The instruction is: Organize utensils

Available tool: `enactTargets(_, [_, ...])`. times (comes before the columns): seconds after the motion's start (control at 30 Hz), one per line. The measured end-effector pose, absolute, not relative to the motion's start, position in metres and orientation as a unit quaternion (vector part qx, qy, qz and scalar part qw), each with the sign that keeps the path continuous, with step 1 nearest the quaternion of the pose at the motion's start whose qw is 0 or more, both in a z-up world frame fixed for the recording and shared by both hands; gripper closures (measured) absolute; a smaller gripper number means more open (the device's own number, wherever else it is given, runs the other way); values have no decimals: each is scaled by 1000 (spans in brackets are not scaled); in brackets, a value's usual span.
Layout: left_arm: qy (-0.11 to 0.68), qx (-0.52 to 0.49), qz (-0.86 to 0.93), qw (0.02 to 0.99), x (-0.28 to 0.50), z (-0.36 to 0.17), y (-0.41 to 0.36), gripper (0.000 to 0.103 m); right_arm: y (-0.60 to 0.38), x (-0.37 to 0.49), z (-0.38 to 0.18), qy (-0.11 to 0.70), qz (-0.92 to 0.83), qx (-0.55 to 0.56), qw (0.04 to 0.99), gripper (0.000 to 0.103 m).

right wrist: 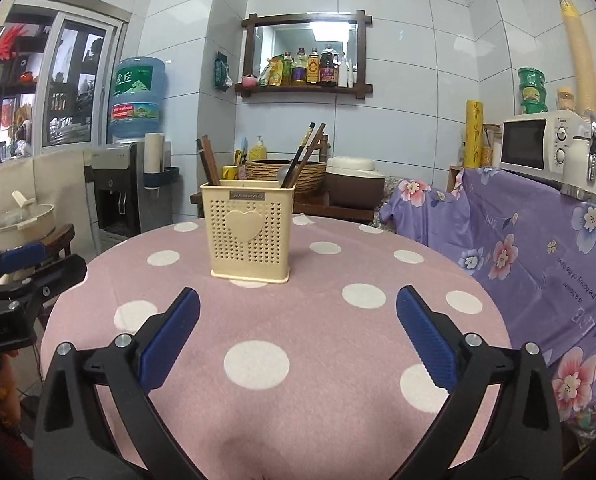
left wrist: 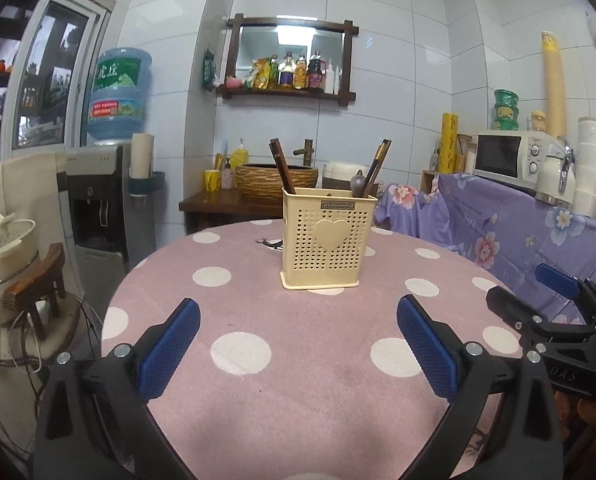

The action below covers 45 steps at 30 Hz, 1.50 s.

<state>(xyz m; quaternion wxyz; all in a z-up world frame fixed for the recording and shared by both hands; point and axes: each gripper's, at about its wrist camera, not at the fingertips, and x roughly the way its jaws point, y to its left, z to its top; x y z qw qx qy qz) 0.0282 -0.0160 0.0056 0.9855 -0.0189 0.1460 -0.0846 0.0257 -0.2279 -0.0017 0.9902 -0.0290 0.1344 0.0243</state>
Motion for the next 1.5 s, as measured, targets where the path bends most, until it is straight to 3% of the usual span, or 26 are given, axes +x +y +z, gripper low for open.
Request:
enactTargets(0.53, [103,-41,-71,991,-1,7,-4,5,-210,-16,7,111,55,-36,992,6])
enactTargets(1.5, [97,-40,-76,992,-6,7,-7,5,-210,-17,10,110,57,-34,992,6])
